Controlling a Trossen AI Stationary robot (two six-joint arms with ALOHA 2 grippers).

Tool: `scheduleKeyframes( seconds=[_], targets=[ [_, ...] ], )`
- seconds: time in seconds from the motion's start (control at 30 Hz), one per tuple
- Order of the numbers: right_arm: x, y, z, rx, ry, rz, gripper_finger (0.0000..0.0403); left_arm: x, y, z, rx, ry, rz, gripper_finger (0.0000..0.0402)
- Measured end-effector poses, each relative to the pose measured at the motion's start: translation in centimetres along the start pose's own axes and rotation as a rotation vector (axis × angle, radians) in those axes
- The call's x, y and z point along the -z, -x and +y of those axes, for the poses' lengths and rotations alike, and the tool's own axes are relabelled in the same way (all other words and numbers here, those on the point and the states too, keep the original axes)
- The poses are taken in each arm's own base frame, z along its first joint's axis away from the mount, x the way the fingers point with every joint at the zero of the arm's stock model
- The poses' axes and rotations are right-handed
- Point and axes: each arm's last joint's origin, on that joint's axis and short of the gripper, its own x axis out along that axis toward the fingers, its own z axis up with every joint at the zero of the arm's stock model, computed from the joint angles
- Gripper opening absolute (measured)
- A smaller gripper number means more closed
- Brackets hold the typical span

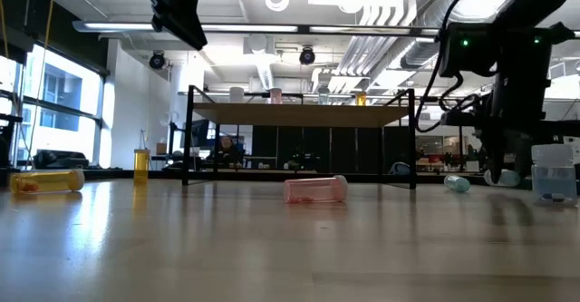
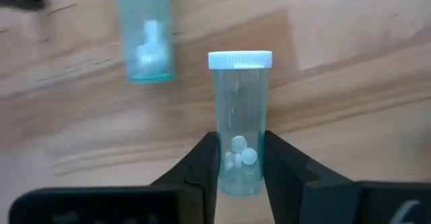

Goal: Pick and place medicine bottles onto shelf by color
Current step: Put the right blue pill bottle on the shelf aligned with the other blue pill bottle

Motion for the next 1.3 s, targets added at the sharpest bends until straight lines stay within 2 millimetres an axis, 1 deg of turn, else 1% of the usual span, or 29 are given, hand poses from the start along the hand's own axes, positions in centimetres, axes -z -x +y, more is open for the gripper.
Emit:
scheduleKeyframes(
  seconds=[0.07,0.2,0.33,0.57,0.7,0.9,1.1,1.3],
  targets=[
    [0.4,0.4,0.4,-0.018,0.018,0.008,0.0081,0.0,0.0,0.1,-0.022,0.000,0.001,0.0155],
    [1.3,1.0,0.1,0.015,0.018,0.014,0.0080,0.0,0.0,0.1,-0.031,0.000,0.001,0.0155],
    [2.5,1.6,0.1,0.012,0.021,0.025,0.0081,0.1,0.0,0.1,-0.030,0.003,0.012,0.0161],
    [4.4,4.0,1.4,-0.105,0.056,-0.007,0.0081,0.0,0.0,0.1,-0.030,0.053,-0.001,0.0201],
    [5.1,5.5,2.2,-0.188,0.104,-0.063,0.0081,-0.1,0.0,0.0,-0.011,0.054,-0.011,0.0208],
    [5.5,7.7,3.5,-0.303,0.261,-0.146,0.0081,-0.6,0.0,-0.4,0.142,0.056,-0.066,0.0208],
    [5.2,9.8,5.5,-0.422,0.457,-0.234,0.0081,-1.5,0.3,-0.8,0.308,0.046,-0.154,0.0209],
    [4.2,11.4,7.4,-0.519,0.621,-0.317,0.0081,-2.6,0.6,-1.2,0.349,0.056,-0.272,0.0209]
  ],
)
